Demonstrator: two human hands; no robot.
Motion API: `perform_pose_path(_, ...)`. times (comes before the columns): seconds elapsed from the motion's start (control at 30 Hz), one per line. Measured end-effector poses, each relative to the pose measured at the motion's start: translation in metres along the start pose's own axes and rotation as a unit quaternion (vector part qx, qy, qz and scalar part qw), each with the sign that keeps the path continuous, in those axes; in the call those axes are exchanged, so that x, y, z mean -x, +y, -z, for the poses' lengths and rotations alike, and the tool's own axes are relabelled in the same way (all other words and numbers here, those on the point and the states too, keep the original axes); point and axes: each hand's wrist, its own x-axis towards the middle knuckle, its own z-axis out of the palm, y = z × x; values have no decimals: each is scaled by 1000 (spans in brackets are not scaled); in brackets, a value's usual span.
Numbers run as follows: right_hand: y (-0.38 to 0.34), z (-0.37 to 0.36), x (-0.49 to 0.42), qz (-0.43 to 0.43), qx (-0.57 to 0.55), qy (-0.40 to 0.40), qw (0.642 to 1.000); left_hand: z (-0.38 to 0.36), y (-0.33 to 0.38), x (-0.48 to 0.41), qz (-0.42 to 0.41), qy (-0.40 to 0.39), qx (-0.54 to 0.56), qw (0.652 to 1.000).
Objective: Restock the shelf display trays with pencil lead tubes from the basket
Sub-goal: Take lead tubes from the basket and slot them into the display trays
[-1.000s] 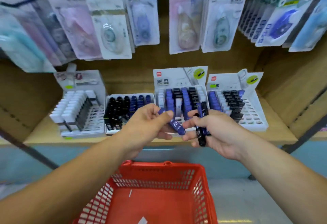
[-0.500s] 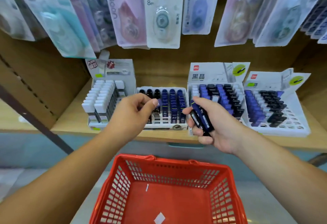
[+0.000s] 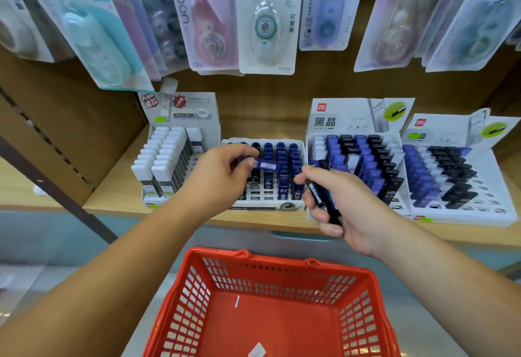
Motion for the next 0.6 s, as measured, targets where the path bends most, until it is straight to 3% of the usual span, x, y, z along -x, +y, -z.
perform_pose_path(0.1,-1,4,1,-6,-14,-18,1000,0,2,-5,-21,-3,-74,997)
perform_pose_path(0.23,0,5,1,-11,-35,-44,998,5,2,-10,-36,44,25,998)
perform_pose_path(0.43,0,7,1,-18,-63,-59,996,14,5,-8,-19,-43,100,994)
perform_pose_path(0.6,-1,2,1,-7,-118,-77,990,13,3,-6,-93,-11,-99,991)
